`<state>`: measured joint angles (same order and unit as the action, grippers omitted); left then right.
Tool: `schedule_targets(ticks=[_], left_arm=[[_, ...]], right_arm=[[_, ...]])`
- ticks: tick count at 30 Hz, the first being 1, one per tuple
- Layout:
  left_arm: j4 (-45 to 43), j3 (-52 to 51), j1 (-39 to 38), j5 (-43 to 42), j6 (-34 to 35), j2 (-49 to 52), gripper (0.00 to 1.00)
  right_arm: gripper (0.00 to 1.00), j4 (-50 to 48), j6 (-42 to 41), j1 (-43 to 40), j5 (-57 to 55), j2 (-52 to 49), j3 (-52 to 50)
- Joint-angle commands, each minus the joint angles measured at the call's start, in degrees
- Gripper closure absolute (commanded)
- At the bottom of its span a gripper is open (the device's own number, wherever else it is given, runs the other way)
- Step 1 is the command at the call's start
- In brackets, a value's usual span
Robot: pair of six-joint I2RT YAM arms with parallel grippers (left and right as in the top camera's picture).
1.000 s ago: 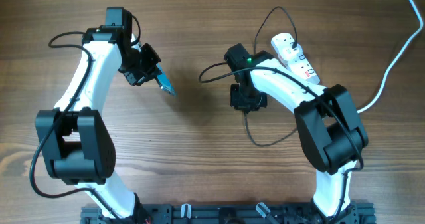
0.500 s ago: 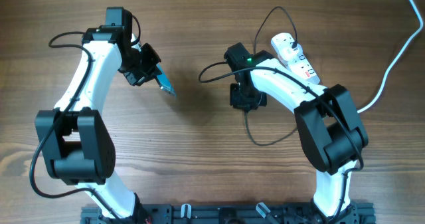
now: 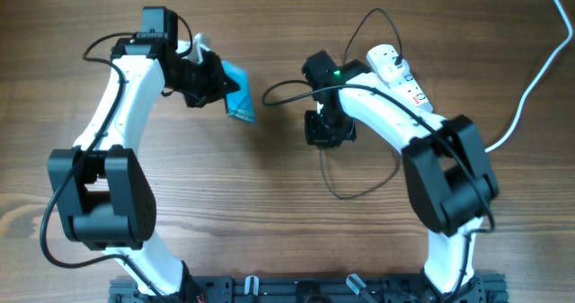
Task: Plug charger to phone and switch on socket
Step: 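Push the USB-C plug into the phone's bottom port with the right gripper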
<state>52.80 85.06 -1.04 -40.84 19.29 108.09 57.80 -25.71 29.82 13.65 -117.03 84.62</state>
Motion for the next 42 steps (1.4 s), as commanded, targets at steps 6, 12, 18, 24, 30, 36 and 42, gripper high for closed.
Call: schedule_targets(ticks=[6,12,18,24,30,36,42], left_arm=[[-4.66,0.68,-0.07,-29.94,-13.33,-2.34,0.96],[-6.32,0.68,-0.72,-41.18,-17.55,-2.34,0.96],[-6.36,0.68,-0.72,-41.16,-17.53,-2.34,0.96],[-6.95,0.68,-0.7,-39.39,-13.6,-2.34,0.96],[-10.99,0.68,-0.72,-32.54,-1.95,-2.34,0.96],[-15.34,0.68,-1.05,-32.57,3.67,-2.34,0.96],[-16.61,0.68,-3.06,-32.54,3.45,-2.34,0.96]], right_arm=[[0.96,-0.63,6.36,3.78,17.25,22.03,2.27],[0.95,-2.69,0.28,9.2,12.33,23.1,2.25],[0.96,-3.67,-7.3,13.86,3.48,23.1,2.27],[0.95,-6.4,-11.63,14.4,2.38,23.1,2.27],[0.96,-7.13,-12.0,14.47,2.38,23.08,2.27],[0.95,-8.11,-13.51,14.47,2.38,23.06,2.27],[0.95,-10.62,-14.25,14.47,1.75,23.06,2.27]])
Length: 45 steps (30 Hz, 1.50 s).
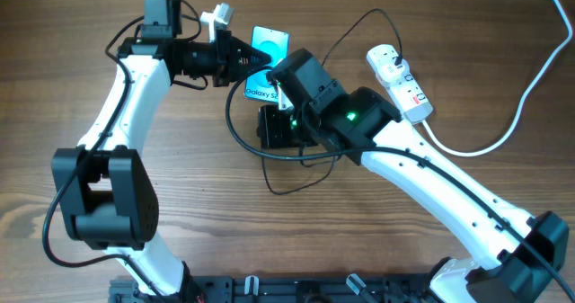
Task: Plug charger to phone and switch on socket
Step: 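Push the USB-C plug into the phone's bottom port with the right gripper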
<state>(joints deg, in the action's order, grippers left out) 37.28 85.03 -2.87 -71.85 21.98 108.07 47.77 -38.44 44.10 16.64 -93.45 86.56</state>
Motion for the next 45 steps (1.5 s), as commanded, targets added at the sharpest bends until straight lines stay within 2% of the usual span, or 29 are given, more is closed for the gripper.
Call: schedule_targets(ticks=[1,7,9,18,37,42,45], left_arm=[[-1.42,0.7,-1.44,-1.53,0.76,-2.32,0.96],[-2.43,0.7,-1.51,-1.66,-0.35,-2.32,0.96],[-2.43,0.7,-1.49,-2.45,-1.46,-2.32,0.96],[-4.76,0.7,-1.46,-5.22,-1.79,-2.32,0.96],[-4.72,0.7,-1.49,-5.92,-1.64,-2.32,0.96],[-4.74,0.7,-1.49,-6.75,-2.29,-2.32,0.96],[-3.8,0.7,-1.49,-6.75,-5.33,-2.32,0.96]], right_arm=[[0.96,-0.33,-2.27,0.2,-1.95,-0.52,0.31],[0.95,0.04,-2.27,0.07,-4.35,-0.68,0.31],[0.95,1.73,-4.46,0.07,-8.5,-0.68,0.31],[0.95,0.46,-3.69,0.09,-4.5,-0.74,0.31],[0.94,-0.81,-3.54,0.07,-6.82,-0.83,0.31],[0.94,-1.05,-3.56,-0.52,-6.78,-0.83,0.33],[0.95,-1.01,-3.48,-1.86,-4.83,-0.83,0.33]])
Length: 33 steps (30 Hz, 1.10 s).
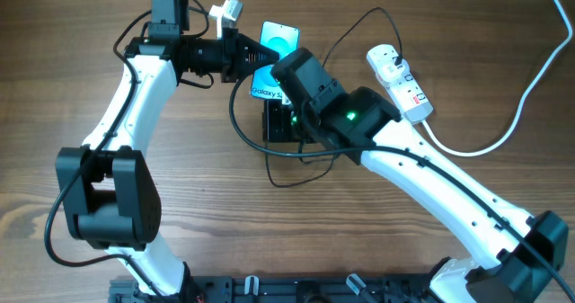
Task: Plug charger to phone and switch on socket
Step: 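Push the USB-C plug into the phone's bottom port with the right gripper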
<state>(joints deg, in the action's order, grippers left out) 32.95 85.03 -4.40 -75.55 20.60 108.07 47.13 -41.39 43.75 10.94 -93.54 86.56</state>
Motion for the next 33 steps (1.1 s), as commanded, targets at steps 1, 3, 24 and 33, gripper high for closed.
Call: schedule_targets(ticks=[1,3,24,33], left_arm=[[0.7,0.7,0.04,-3.02,-3.93,-2.32,0.96],[0.68,0.7,0.04,-3.04,-3.91,-2.32,0.96],[4.2,0.7,0.04,-3.04,-3.26,-2.32,0.96],[6.27,0.7,0.0,-3.04,-3.91,-2.32,0.96]], right_arm=[[0.95,-0.37,-0.5,-1.88,1.42,-0.74,0.33],[0.95,-0.37,0.48,-2.62,1.79,-0.74,0.33],[0.95,-4.83,-1.25,-2.95,-0.92,-0.74,0.33],[0.92,-6.58,-0.55,-2.97,-4.63,-0.74,0.33]])
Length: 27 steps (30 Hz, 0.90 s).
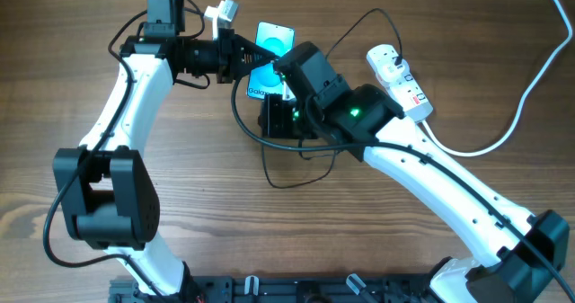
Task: Plug charger to phone and switch on socket
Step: 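Push the USB-C plug into the phone's bottom port with the right gripper, then open the right gripper off the plug and pull it back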
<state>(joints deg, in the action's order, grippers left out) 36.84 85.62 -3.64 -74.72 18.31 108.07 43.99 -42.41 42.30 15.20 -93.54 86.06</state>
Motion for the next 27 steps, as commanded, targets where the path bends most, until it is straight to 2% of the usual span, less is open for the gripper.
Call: schedule_targets(ticks=[1,7,23,27], left_arm=[[2.71,0.11,-0.76,-3.87,-1.66,-2.32,0.96],[3.87,0.09,-0.76,-3.85,-3.39,-2.32,0.96],[6.1,0.09,-0.76,-3.63,-6.49,-2.32,0.96],[8.0,0.09,-0.76,-3.61,-9.05,-2.32,0.96]], right_arm=[[0.91,-3.43,0.83,-1.53,-9.6,-0.74,0.83],[0.91,-4.35,3.48,-2.86,-9.66,-0.74,0.83],[0.91,-6.47,3.52,-3.78,-7.78,-0.74,1.11],[0.87,-6.69,3.67,-4.85,-7.72,-0.74,1.11]])
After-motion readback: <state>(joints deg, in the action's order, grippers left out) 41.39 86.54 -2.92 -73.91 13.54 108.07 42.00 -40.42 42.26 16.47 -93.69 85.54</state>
